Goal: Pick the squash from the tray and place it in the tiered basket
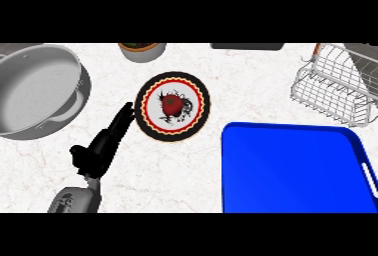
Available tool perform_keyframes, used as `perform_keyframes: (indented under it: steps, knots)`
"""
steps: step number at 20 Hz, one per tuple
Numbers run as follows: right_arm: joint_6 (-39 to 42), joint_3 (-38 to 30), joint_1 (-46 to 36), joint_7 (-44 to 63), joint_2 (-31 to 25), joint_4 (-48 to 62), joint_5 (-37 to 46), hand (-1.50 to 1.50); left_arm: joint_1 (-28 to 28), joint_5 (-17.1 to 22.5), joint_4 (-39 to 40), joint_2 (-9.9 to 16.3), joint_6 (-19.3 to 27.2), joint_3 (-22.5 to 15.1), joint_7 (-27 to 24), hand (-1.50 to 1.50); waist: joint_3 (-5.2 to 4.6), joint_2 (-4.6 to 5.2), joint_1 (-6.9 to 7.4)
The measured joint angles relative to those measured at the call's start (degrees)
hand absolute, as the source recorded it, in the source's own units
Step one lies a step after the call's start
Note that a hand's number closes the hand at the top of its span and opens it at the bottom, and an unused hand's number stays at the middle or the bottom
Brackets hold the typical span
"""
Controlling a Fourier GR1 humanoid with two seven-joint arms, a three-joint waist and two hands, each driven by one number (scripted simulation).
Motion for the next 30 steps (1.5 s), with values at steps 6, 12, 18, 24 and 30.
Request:
perform_keyframes:
  steps: [6,12,18,24,30]
  knots:
    - [2.6,-4.3,-3.0,5.5,1.6,5.6,-3.9,-1.5,0.5,-0.1,0.1,0.0,-0.1,0.4,-0.3,0.0,-0.01,-0.08,-0.3]
    - [3.9,-9.5,-5.1,11.8,2.4,9.1,-9.2,-1.5,0.3,-0.5,-0.4,-0.4,0.3,0.2,0.3,0.0,0.0,-0.1,-0.43]
    - [-3.0,-11.9,-4.7,11.0,0.3,7.6,-10.6,-1.5,-0.3,-0.2,0.2,-0.1,0.1,1.1,0.2,0.0,-0.01,-0.07,-0.65]
    - [-14.2,-13.1,-1.3,8.0,-6.6,5.5,-9.1,-1.5,0.2,-0.2,0.2,0.1,0.0,1.5,0.0,0.0,0.01,-0.18,-1.33]
    - [-16.7,-19.9,5.3,0.4,-14.7,5.0,-13.7,-1.5,0.0,0.4,-0.3,0.6,-0.3,2.3,1.1,0.0,0.09,-0.25,-1.87]
